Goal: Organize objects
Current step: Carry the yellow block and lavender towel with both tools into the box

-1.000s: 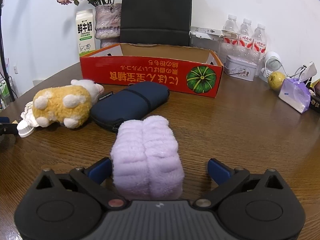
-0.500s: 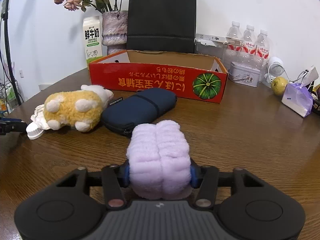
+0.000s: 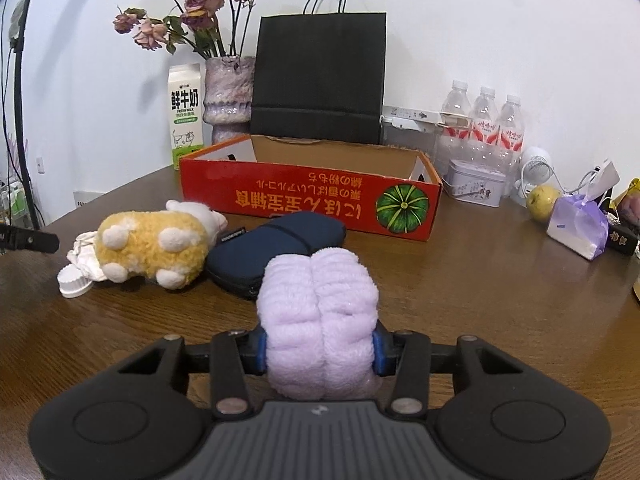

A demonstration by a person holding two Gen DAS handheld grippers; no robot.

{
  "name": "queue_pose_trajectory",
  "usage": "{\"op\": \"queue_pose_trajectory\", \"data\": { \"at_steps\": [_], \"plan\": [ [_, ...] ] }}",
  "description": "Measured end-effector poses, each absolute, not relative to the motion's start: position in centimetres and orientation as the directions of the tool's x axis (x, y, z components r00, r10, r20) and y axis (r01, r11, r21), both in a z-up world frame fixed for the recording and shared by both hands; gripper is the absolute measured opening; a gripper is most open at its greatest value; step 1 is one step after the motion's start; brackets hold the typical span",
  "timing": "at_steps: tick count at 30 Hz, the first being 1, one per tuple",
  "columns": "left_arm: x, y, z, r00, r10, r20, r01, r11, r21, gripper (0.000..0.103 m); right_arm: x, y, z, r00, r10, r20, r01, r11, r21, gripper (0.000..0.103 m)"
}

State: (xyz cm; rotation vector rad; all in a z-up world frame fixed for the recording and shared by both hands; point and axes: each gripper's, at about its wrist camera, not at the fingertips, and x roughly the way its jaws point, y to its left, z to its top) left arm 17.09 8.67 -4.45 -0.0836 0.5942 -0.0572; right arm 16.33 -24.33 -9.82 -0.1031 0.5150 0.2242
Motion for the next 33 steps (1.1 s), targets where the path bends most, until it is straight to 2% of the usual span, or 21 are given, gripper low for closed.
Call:
{"op": "queue_pose_trajectory", "data": {
  "at_steps": [17,33],
  "plan": [
    [19.5,5.4,-0.7,0.856,-0.101,-0.507,0.040,0.991,-0.130,0.031,17.3,-22.9,-7.2,0.874,0.229,-0.429,-0.271,0.962,-0.038,0.043],
    [22.6,2.5,0.8,0.877,-0.115,-0.466,0.043,0.986,-0.162,0.031,20.8,-22.0,-4.6,0.896,0.255,-0.363,-0.283,0.959,-0.024,0.043]
  ]
}}
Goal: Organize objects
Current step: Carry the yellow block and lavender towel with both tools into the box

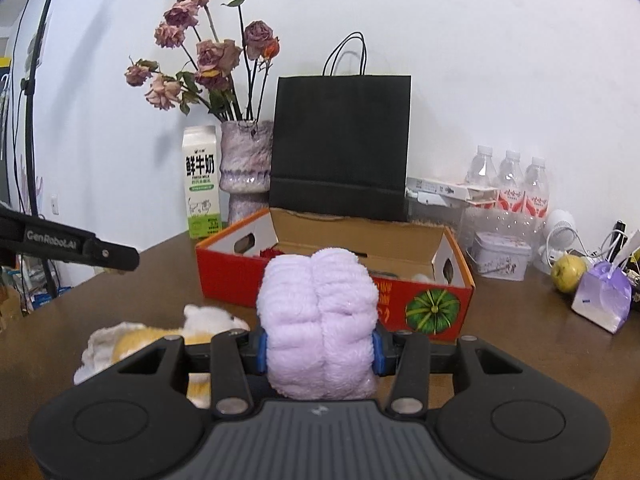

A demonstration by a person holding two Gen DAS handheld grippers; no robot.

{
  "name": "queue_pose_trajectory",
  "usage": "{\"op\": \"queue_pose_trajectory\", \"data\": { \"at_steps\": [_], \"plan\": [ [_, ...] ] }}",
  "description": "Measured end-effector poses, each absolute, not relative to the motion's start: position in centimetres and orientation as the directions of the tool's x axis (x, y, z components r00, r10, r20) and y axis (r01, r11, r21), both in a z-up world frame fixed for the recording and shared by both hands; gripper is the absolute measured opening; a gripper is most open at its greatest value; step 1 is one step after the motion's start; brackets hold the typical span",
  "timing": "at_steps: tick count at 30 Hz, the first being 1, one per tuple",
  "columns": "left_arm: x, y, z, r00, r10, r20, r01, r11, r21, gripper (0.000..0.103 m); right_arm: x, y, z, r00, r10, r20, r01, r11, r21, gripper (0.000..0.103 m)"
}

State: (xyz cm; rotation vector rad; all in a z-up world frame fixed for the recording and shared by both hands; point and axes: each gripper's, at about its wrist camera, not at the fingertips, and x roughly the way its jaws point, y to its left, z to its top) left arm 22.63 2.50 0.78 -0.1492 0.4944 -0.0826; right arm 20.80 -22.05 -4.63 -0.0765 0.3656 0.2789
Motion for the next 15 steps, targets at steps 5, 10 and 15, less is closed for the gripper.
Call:
{"op": "queue_pose_trajectory", "data": {
  "at_steps": [5,10,15],
  "plan": [
    [24.1,1.3,1.2,0.885,-0.119,-0.450,0.040,0.983,-0.182,0.031,22.4,-21.8,-3.9,0.904,0.258,-0.340,-0.280,0.960,-0.016,0.043],
    [25.6,0.3,1.6,0.891,-0.120,-0.438,0.039,0.981,-0.190,0.031,24.2,-21.6,-3.5,0.910,0.260,-0.324,-0.273,0.962,0.005,0.043],
    [27.1,-0.7,1.7,0.896,-0.113,-0.429,0.035,0.982,-0.185,0.031,26.0,-21.4,-3.1,0.912,0.267,-0.312,-0.276,0.961,0.018,0.043]
  ]
}}
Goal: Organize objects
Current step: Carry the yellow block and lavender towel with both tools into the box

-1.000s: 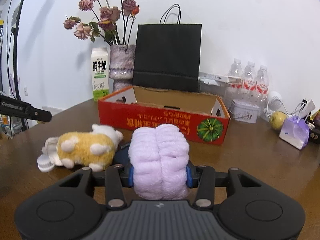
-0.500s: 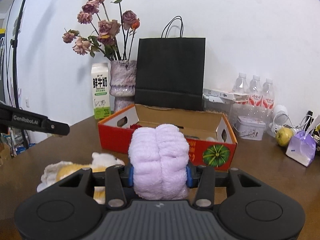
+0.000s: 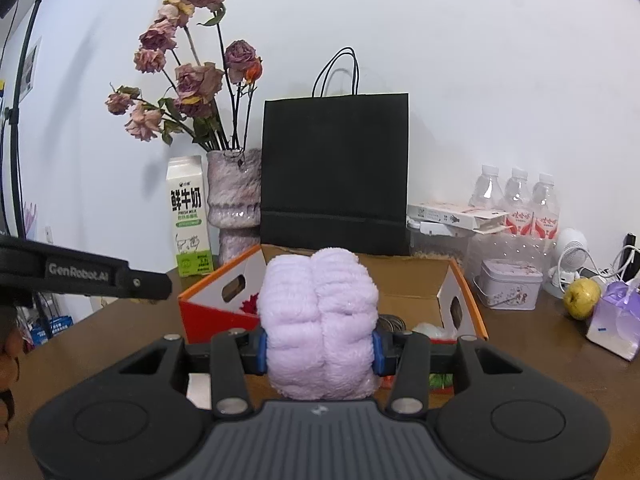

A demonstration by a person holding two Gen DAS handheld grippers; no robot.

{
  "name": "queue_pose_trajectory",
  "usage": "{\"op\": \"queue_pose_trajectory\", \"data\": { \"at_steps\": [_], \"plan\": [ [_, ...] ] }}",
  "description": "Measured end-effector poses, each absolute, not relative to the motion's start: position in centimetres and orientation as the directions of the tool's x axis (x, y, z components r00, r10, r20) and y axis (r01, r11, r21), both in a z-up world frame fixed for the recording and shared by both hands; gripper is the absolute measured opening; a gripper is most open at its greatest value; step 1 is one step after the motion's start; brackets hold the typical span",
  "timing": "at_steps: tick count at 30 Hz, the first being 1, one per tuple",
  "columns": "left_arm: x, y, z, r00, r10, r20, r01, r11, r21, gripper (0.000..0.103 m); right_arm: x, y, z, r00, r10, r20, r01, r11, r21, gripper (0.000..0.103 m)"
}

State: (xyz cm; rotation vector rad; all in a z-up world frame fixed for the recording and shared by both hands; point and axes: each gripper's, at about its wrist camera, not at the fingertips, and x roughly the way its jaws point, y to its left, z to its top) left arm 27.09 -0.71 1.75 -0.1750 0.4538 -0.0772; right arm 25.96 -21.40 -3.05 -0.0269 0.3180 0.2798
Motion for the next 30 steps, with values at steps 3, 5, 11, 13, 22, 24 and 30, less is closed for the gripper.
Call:
{"op": "queue_pose_trajectory", "data": {
  "at_steps": [3,5,11,13,22,24,30],
  "plan": [
    [28.1,-1.4,1.8,0.897,-0.111,-0.428,0.036,0.983,-0.180,0.031,26.9,-21.5,-2.9,0.910,0.274,-0.310,-0.278,0.960,0.030,0.043],
    [28.7,-1.7,2.0,0.898,-0.114,-0.425,0.039,0.983,-0.182,0.031,27.3,-21.6,-2.8,0.910,0.277,-0.309,-0.279,0.959,0.037,0.043],
    [30.2,-2.6,2.4,0.903,-0.118,-0.413,0.044,0.982,-0.183,0.031,28.9,-21.7,-2.5,0.910,0.285,-0.302,-0.281,0.958,0.056,0.043],
    [30.7,-2.8,2.4,0.904,-0.119,-0.411,0.046,0.982,-0.182,0.031,29.5,-21.8,-2.4,0.911,0.285,-0.299,-0.281,0.958,0.060,0.043],
    [33.1,-3.2,2.6,0.904,-0.126,-0.409,0.049,0.980,-0.193,0.031,32.0,-21.6,-2.3,0.910,0.290,-0.296,-0.282,0.957,0.072,0.043],
    [33.6,-3.3,2.7,0.904,-0.127,-0.409,0.049,0.980,-0.195,0.031,32.4,-21.5,-2.3,0.909,0.292,-0.297,-0.283,0.956,0.073,0.043],
    [35.1,-3.3,2.8,0.903,-0.127,-0.410,0.048,0.979,-0.197,0.031,34.6,-21.5,-2.4,0.904,0.293,-0.310,-0.284,0.956,0.077,0.043]
  ]
}}
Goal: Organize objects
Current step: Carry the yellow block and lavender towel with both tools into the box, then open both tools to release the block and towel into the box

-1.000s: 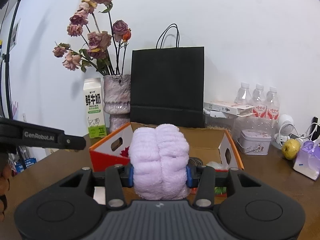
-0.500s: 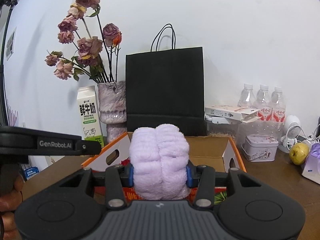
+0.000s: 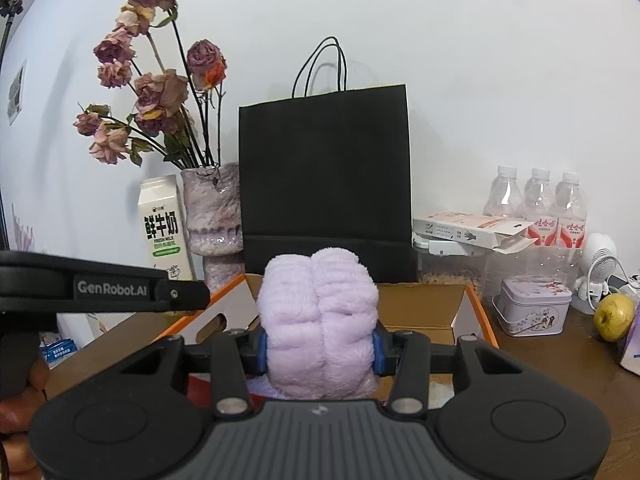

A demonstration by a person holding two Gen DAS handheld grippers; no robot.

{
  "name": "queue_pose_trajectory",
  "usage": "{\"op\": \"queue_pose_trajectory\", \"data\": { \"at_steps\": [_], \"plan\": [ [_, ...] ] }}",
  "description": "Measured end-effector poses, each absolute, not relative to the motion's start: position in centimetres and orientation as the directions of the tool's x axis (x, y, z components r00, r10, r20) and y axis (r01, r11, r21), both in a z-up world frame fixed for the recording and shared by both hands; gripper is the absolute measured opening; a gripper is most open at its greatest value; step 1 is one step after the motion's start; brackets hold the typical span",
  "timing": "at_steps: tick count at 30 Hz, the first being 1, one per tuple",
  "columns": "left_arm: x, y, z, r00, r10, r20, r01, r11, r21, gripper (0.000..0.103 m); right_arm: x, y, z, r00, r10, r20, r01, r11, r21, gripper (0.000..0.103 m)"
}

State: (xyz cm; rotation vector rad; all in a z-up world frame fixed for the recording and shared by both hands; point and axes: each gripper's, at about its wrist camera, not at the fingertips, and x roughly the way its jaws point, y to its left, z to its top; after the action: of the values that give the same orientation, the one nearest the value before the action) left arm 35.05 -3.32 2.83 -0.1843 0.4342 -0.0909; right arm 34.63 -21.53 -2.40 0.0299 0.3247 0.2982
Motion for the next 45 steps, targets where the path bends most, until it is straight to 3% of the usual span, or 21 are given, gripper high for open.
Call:
{"op": "queue_pose_trajectory", "data": {
  "at_steps": [16,45],
  "plan": [
    [38.4,-3.4,2.8,0.901,-0.128,-0.414,0.051,0.980,-0.192,0.031,38.6,-21.4,-3.1,0.896,0.290,-0.337,-0.285,0.956,0.065,0.043],
    [42.8,-3.6,0.3,0.846,-0.107,-0.522,0.024,0.986,-0.163,0.031,42.4,-21.7,-5.1,0.869,0.265,-0.419,-0.270,0.962,0.047,0.044]
  ]
}}
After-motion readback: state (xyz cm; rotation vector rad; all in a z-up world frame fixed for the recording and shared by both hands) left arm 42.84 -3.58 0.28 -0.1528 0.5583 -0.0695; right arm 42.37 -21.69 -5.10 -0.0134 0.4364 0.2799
